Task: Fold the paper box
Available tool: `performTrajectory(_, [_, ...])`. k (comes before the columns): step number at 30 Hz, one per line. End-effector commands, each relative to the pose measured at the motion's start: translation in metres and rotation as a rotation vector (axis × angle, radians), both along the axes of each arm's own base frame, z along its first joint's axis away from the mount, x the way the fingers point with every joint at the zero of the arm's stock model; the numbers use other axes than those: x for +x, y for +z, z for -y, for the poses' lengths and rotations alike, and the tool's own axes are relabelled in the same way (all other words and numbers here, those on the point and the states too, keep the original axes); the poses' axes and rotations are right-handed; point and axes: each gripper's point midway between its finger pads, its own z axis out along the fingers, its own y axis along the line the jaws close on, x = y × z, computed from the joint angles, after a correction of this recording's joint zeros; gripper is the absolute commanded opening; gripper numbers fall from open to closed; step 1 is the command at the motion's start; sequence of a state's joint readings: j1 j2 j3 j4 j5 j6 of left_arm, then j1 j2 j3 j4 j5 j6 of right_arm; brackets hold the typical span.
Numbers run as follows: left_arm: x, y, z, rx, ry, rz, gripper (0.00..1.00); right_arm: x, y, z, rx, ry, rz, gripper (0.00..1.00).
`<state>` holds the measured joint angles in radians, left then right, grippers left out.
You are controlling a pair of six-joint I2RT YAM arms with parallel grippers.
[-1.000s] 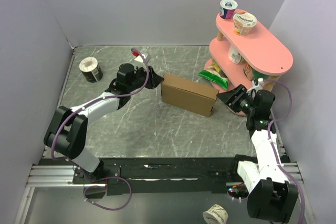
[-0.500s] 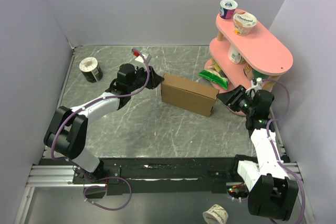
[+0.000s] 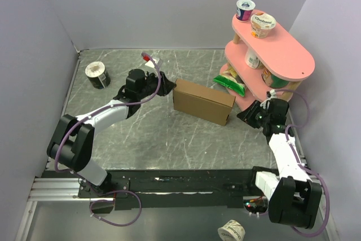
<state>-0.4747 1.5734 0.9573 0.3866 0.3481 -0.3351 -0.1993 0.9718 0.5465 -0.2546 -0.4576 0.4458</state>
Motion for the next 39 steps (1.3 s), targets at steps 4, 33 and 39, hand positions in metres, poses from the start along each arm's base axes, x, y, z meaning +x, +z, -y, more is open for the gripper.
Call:
performTrajectory(4, [-0.073,-0.149,-0.033,0.298,-0.032,-0.457,0.31,-0.003,0.031,-0.013,0.064,0.019,0.079,0.40])
performTrajectory(33, [-0.074,-0.145,-0.030,0.287,-0.035,-0.453,0.30,0.009,0.079,-0.035,0.216,0.076,0.248,0.65])
performTrajectory(39, [-0.075,-0.146,-0.031,0.288,-0.038,-0.454,0.30,0.011,0.060,-0.031,0.202,0.067,0.208,0.59])
